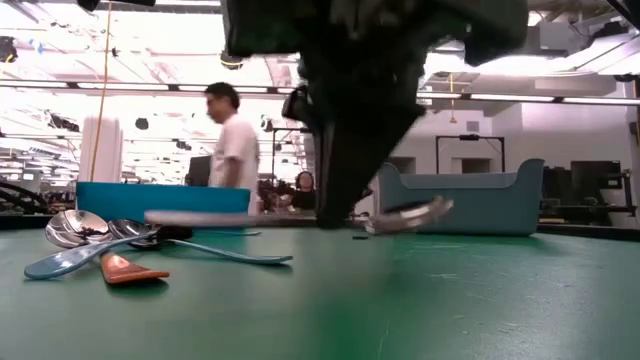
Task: Sort silverware by color (type)
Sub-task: Put the black spoon into the blue bin
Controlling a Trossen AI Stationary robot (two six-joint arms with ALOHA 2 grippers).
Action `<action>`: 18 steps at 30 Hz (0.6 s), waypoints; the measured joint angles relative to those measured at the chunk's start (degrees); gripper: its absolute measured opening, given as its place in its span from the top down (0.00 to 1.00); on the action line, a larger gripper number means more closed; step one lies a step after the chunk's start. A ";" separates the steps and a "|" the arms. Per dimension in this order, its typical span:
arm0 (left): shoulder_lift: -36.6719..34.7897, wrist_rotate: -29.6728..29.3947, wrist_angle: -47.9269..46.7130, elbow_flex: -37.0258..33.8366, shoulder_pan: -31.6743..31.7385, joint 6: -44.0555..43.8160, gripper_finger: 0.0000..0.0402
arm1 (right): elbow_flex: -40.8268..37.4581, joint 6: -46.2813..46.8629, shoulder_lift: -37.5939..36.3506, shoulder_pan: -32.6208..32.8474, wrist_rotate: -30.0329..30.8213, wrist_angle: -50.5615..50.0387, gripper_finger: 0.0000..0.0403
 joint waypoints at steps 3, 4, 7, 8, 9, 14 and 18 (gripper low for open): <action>0.00 0.00 0.00 0.00 0.00 0.00 0.55 | 2.08 0.00 0.00 -0.02 0.00 -1.06 0.97; 0.00 0.00 0.00 0.00 0.00 0.01 0.55 | 2.44 -0.01 0.00 -0.09 0.01 -1.24 0.97; 0.00 0.00 0.00 0.00 0.00 0.02 0.55 | 2.56 0.02 0.00 -0.54 0.00 -2.48 0.97; 0.00 0.00 0.00 0.00 0.00 0.00 0.55 | 2.54 0.20 0.00 -0.77 0.01 -3.22 0.97; 0.00 0.00 0.00 0.00 0.00 0.02 0.55 | 2.20 0.47 0.00 -1.03 0.02 -3.71 0.97; 0.00 0.00 0.00 0.00 0.02 0.01 0.55 | -0.76 5.68 0.09 -2.99 0.07 -7.83 0.97; 0.00 0.00 0.00 0.00 0.00 0.00 0.55 | -0.90 8.41 -0.02 -5.04 0.10 -9.40 0.96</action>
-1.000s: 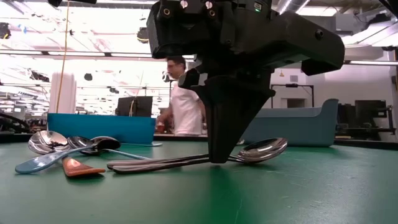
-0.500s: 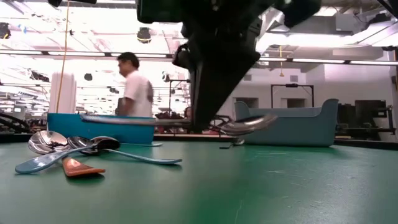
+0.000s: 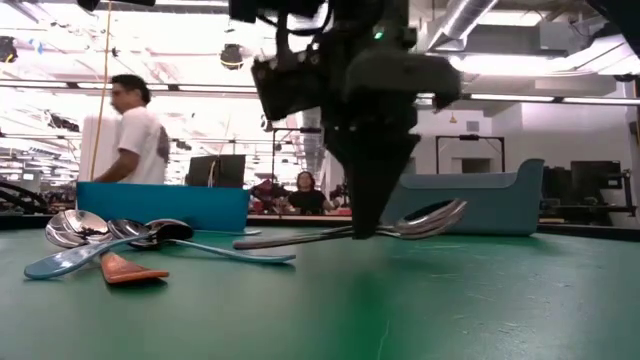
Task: Sort silverware by color (type)
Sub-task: Put the black spoon into the blue bin
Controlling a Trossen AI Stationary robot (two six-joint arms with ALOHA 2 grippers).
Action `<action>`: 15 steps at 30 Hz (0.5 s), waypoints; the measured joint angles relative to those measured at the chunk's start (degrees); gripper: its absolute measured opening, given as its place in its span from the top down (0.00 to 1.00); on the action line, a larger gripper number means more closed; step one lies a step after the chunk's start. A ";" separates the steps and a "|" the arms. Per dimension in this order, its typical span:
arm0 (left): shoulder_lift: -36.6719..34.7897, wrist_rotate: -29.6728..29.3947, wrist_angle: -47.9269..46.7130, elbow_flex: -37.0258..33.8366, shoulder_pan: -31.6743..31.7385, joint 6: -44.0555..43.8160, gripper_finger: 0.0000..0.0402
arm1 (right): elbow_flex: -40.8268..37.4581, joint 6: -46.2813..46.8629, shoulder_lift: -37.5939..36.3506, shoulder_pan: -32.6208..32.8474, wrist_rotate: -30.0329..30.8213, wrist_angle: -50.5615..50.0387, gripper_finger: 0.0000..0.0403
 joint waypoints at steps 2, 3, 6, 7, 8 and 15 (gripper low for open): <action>0.00 0.00 0.00 0.00 0.02 0.02 0.55 | -0.02 0.85 0.00 -0.83 0.03 -0.47 0.94; 0.00 0.00 0.00 0.00 0.00 0.01 0.55 | -0.02 1.33 0.00 -1.20 -0.01 -0.61 0.92; 0.00 0.00 0.00 0.00 0.02 0.00 0.55 | -0.02 2.41 0.00 -1.76 -0.03 0.27 0.85; 0.00 0.00 0.00 0.00 0.02 0.00 0.55 | -0.02 2.57 0.00 -1.87 -0.03 0.47 0.83; 0.00 0.00 0.00 0.00 0.02 0.00 0.55 | -0.02 2.59 0.00 -1.92 -0.02 0.68 0.81; 0.00 0.00 0.00 0.00 0.02 -0.16 0.55 | -0.02 2.51 0.00 -2.53 -0.36 0.85 0.66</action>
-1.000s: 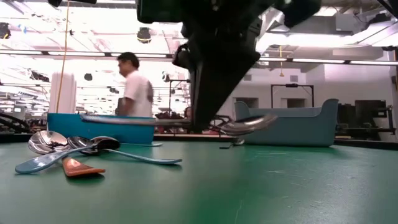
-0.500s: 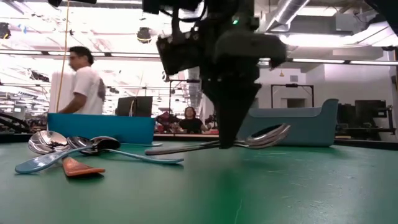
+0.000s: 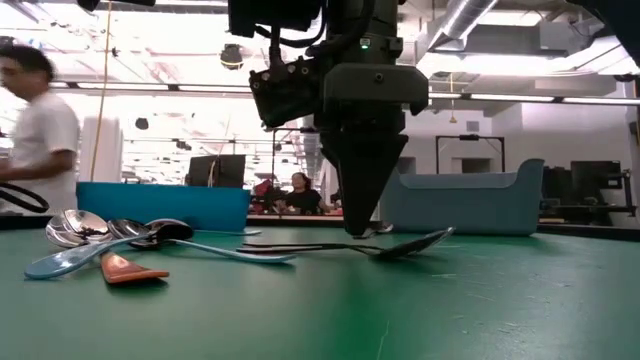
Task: Sort silverware by color (type)
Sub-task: Put the black spoon into the blue bin
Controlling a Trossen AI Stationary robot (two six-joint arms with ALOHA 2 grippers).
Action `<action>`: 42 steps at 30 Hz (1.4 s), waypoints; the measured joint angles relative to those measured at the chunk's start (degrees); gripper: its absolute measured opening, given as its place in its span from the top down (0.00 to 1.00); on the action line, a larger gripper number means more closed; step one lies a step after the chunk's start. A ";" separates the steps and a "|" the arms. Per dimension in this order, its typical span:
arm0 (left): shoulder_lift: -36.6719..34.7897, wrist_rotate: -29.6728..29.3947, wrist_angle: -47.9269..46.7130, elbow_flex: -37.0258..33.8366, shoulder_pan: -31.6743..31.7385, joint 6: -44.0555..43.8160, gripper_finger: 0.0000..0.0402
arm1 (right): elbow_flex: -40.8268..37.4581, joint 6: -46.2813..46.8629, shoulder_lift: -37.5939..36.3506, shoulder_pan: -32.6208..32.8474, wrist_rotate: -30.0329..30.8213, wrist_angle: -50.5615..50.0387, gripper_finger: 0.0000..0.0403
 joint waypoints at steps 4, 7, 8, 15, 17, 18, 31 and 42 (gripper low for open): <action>0.00 0.00 0.00 0.00 0.01 -0.32 0.55 | 0.00 1.54 0.00 0.11 -2.59 -0.11 0.61; 0.00 0.01 0.00 0.00 0.01 -0.64 0.55 | 0.00 4.50 0.00 1.13 -2.61 0.08 0.59; 0.00 0.00 0.00 0.00 -0.01 -0.82 0.55 | 0.00 5.24 0.00 1.58 -2.61 0.44 0.59; 0.00 0.00 0.00 0.00 0.01 -0.93 0.55 | 0.02 9.92 0.00 4.26 -0.86 4.51 0.59; 0.00 0.00 0.00 0.00 0.01 -0.93 0.55 | -0.84 11.67 -0.09 4.37 1.10 4.54 0.60; 0.00 0.00 0.00 0.00 0.01 -0.98 0.55 | -1.60 12.71 -0.13 4.32 1.38 4.70 0.60; 0.00 0.00 0.00 0.00 0.01 -0.98 0.55 | -3.01 13.90 -0.75 4.06 -0.27 7.06 0.61; 0.00 0.00 0.00 0.00 -0.01 -0.74 0.55 | -2.07 12.69 -0.92 4.98 0.62 5.91 0.61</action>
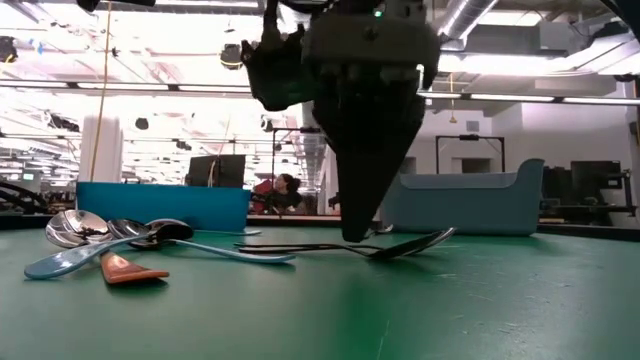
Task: Sort silverware by color (type)
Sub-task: Put the black spoon into the blue bin
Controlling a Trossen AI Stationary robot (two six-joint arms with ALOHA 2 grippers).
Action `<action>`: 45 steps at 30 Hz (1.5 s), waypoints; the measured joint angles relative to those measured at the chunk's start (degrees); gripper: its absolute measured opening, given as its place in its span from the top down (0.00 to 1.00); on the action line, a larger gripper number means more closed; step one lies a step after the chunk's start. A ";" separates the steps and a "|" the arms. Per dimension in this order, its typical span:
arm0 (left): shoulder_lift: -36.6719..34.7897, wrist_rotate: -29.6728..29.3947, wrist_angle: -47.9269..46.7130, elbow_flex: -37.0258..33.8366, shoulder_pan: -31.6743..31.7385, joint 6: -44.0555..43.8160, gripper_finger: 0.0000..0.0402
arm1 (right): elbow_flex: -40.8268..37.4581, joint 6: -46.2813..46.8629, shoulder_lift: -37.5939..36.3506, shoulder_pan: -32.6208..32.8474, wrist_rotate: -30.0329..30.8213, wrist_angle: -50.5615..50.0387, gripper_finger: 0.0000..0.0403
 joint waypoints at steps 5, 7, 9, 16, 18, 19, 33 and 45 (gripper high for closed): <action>0.00 -0.52 0.00 0.00 0.02 0.55 0.55 | -0.05 -0.68 0.00 -1.15 1.25 -0.31 0.61; 0.00 -1.13 0.00 0.00 0.02 0.61 0.55 | -0.05 -1.18 0.00 -1.71 1.37 -0.31 0.61; 0.00 -1.40 0.00 0.00 0.02 0.63 0.55 | -0.05 -1.50 0.00 -2.23 1.38 -0.30 0.61; 0.00 -1.46 -0.02 0.00 0.02 0.66 0.55 | -0.43 -1.87 0.42 -2.88 1.37 1.08 0.61; 0.00 -1.46 -0.02 0.00 0.02 0.68 0.55 | -1.09 -1.96 0.73 -2.76 1.42 1.27 0.62; 0.00 -1.46 -0.02 0.00 0.02 0.68 0.55 | -1.45 -1.97 0.69 -2.62 1.33 1.35 0.62; 0.00 -2.90 0.00 0.00 0.02 0.92 0.55 | -2.28 -1.76 0.59 -2.80 1.30 1.06 0.87; 0.00 -2.99 0.00 0.00 0.02 0.87 0.55 | -2.52 -2.89 -0.48 -2.82 1.33 0.81 0.99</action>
